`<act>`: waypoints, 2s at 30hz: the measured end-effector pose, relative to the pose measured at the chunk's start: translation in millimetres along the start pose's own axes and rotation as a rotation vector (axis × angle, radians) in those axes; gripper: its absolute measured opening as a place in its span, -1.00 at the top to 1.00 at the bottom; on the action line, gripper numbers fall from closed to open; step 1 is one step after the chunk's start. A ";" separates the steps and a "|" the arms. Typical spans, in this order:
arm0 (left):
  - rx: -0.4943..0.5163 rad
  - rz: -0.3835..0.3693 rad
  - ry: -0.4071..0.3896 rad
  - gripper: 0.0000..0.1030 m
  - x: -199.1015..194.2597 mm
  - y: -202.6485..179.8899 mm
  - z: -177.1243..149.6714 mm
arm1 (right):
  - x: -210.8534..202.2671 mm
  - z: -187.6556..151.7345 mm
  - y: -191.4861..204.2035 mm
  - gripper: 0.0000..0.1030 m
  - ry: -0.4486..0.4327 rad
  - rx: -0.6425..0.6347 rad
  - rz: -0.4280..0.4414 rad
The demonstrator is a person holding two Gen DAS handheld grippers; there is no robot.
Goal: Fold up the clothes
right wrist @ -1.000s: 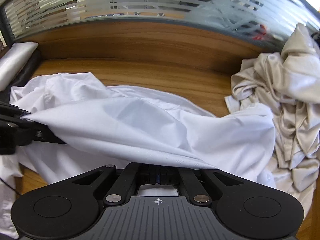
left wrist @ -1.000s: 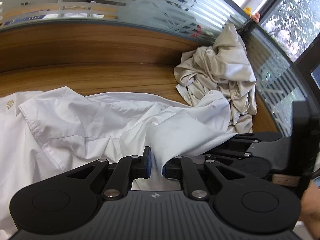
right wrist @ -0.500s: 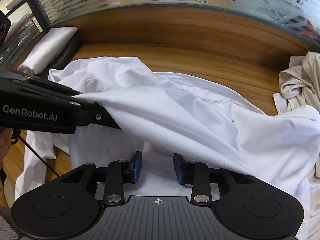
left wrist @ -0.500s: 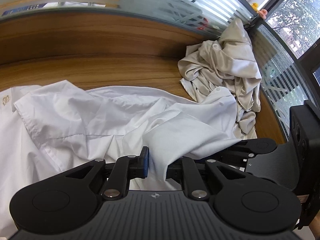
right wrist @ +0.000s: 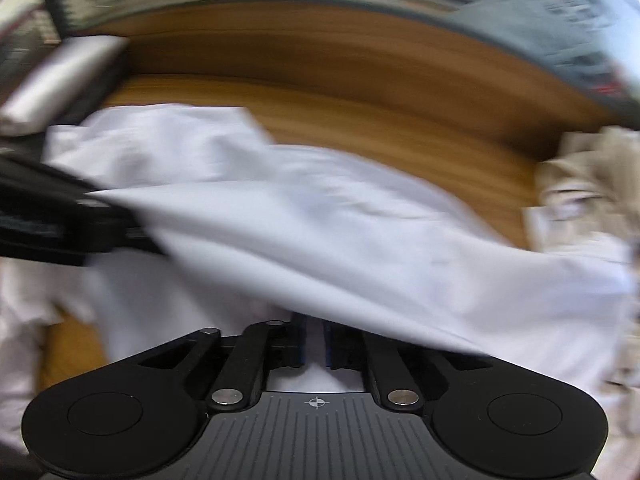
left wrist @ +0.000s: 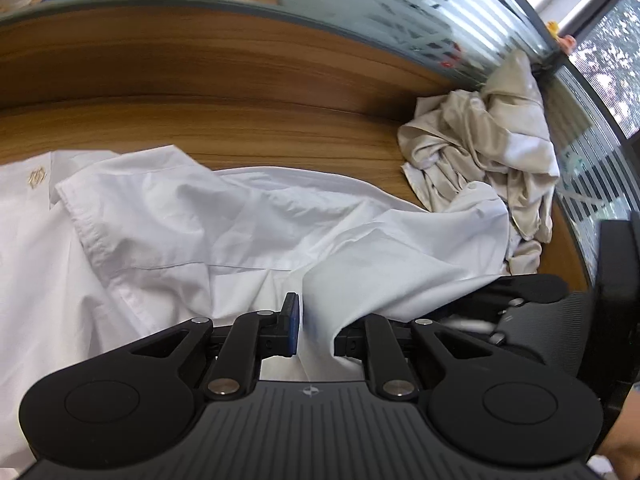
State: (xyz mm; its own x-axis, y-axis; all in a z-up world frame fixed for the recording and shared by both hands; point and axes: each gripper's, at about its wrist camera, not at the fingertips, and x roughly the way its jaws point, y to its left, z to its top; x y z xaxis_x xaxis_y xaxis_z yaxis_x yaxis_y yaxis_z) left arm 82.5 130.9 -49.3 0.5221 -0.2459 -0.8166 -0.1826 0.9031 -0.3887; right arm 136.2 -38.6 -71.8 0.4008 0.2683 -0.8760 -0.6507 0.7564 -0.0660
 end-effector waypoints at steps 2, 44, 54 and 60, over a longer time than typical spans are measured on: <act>-0.002 -0.003 0.004 0.67 2.1 -1.7 1.0 | -5.6 -1.5 -3.4 1.00 -0.026 0.006 -0.069; 0.079 -0.008 -0.011 0.61 13.2 -37.7 12.5 | -19.2 -6.4 -28.8 0.99 -0.039 0.273 0.016; 0.048 -0.033 0.030 0.61 26.4 -30.0 21.6 | -38.2 -21.0 -71.3 0.99 -0.011 0.286 -0.059; 0.028 -0.052 0.048 0.62 23.1 -24.6 17.1 | -44.1 -12.5 -57.4 0.89 -0.012 0.287 0.098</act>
State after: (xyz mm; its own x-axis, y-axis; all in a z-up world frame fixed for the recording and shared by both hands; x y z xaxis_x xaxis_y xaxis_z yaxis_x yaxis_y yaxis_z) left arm 113.2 109.0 -51.3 0.4894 -0.3090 -0.8155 -0.1329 0.8978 -0.4199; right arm 147.9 -101.2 -35.4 0.3542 0.3540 -0.8656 -0.4788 0.8637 0.1574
